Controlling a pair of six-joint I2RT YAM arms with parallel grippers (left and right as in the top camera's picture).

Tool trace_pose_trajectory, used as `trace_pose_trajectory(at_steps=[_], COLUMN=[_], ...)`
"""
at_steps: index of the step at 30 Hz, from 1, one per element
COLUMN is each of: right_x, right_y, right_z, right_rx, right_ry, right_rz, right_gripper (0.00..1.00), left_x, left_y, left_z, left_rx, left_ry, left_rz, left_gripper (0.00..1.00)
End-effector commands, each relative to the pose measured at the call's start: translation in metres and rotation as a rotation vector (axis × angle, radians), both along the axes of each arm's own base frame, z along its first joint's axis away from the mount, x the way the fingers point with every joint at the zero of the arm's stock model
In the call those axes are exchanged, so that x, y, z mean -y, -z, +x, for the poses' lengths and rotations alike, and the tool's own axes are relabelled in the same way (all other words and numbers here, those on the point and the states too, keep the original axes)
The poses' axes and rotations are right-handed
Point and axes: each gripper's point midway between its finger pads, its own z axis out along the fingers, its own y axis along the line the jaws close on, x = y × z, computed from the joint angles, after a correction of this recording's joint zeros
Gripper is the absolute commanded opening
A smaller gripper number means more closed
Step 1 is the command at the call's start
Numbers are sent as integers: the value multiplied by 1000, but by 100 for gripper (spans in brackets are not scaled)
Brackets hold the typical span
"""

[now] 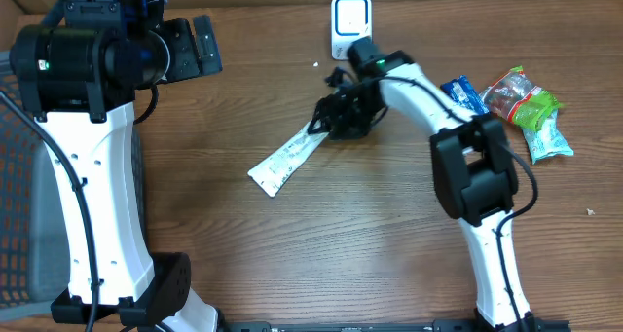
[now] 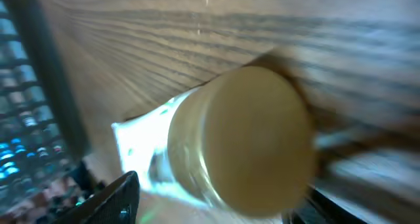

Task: Scan the item barcode
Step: 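Lift the white tube and swing it toward the scanner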

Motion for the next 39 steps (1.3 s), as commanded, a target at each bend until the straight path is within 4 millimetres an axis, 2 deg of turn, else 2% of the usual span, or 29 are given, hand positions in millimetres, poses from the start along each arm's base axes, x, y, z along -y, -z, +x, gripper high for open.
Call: trace_pose_trajectory(at_steps=[1, 4, 7, 11, 14, 17, 19, 22, 26, 31, 36, 39], right_x=[-13, -11, 5, 4, -14, -36, -48, -53, -30, -9, -7, -13], right_y=[-30, -20, 0, 1, -15, -43, -60, -77, -80, -66, -44, -40], right_z=[-2, 0, 18, 38, 66, 89, 94, 92, 83, 58, 33, 20], right_rx=[-39, -12, 34, 67, 131, 211, 270, 276, 180, 33, -29, -50], right_ry=[-7, 5, 105, 193, 274, 287, 247, 216, 257, 296, 300, 282], right_rz=[143, 71, -103, -118, -18, 137, 225, 281, 213, 92, -61, -90], right_gripper=[70, 72, 72, 68, 64, 63, 63, 62, 63, 68, 79, 80], left_x=[-1, -1, -1, -1, -1, -1, -1, -1, -1, -1, -1, -1], left_y=[0, 0, 0, 0, 0, 0, 0, 0, 0, 0, 0, 0], left_z=[1, 0, 0, 1, 0, 1, 1, 1, 1, 1, 0, 0], left_rx=[3, 3, 3, 3, 3, 3, 3, 3, 3, 3, 3, 3], left_ry=[-16, -16, -16, -16, -16, -16, -16, -16, -16, -16, -16, -16], left_rz=[-1, -1, -1, -1, -1, -1, -1, -1, -1, -1, -1, -1], left_gripper=[100, 100, 100, 100, 100, 100, 100, 100, 100, 100, 100, 100])
